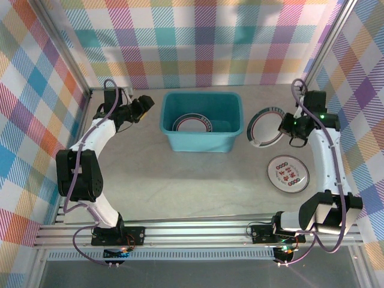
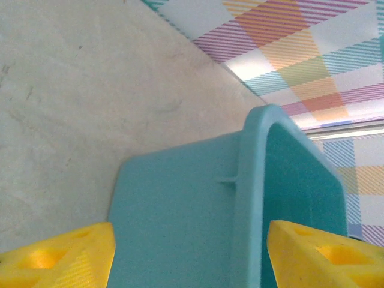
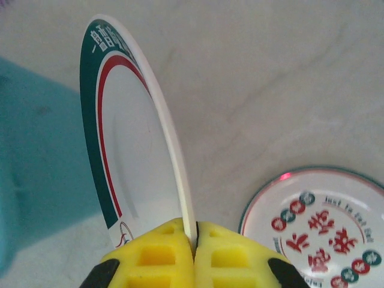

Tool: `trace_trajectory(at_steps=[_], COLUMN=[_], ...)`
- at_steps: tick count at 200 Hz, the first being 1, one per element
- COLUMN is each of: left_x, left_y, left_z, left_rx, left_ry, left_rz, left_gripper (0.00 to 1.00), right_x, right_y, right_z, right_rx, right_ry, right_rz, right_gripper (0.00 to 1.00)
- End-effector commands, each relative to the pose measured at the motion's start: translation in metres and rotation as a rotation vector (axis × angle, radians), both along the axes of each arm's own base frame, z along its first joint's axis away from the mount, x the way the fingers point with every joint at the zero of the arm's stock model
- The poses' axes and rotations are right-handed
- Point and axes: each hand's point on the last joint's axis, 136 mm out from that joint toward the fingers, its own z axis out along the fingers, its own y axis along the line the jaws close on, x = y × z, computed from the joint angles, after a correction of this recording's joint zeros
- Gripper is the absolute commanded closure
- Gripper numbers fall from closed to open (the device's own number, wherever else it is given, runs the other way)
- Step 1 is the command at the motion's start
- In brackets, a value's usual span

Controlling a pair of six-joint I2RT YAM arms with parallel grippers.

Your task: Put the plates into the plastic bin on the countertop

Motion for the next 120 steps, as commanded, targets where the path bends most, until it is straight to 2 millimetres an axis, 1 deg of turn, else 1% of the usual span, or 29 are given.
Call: trace_trajectory(at_steps=[1,12,29,63,76,87,97,107,120], left_x=[0.009,0.014,0.022,0.035,0.039,0.042,0.045,0.048,0.050], left_y=[-0.013,-0.017,-0.023,-0.032,-0.036,-0.040,-0.041,-0.041,-0.041], left_z=[0.008,0.008,0.006,0.006,0.004,0.003,0.002,0.001,0.001], left_rx=[-0.002,-0.008,-0.016,-0.008,-0.016,-0.022,-0.024,-0.021,-0.016], left_ry=[-0.031,-0.037,-0.036,-0.048,-0.050,-0.049,-0.049,-0.051,-0.057], left_rz=[-0.064,-0.081,-0.107,-0.147,-0.167,-0.181,-0.185,-0.185,-0.188], left_gripper=[0.32,0.32,0.32,0.31,0.31,0.31,0.31,0.31,0.31], right_x=[0.019,0.031,0.046,0.069,0.076,0.083,0.089,0.093,0.098], right_y=[0.007,0.019,0.036,0.079,0.099,0.115,0.136,0.158,0.183], right_z=[0.044,0.063,0.085,0.111,0.119,0.120,0.116,0.111,0.097], right_rx=[0.053,0.111,0.185,0.228,0.288,0.336,0.366,0.372,0.377], right_ry=[-0.136,-0.207,-0.274,-0.329,-0.347,-0.345,-0.329,-0.306,-0.259], right_rz=[0.020,0.058,0.112,0.254,0.317,0.355,0.409,0.472,0.539], right_gripper=[1.00,1.00,1.00,1.00,1.00,1.00,1.00,1.00,1.00])
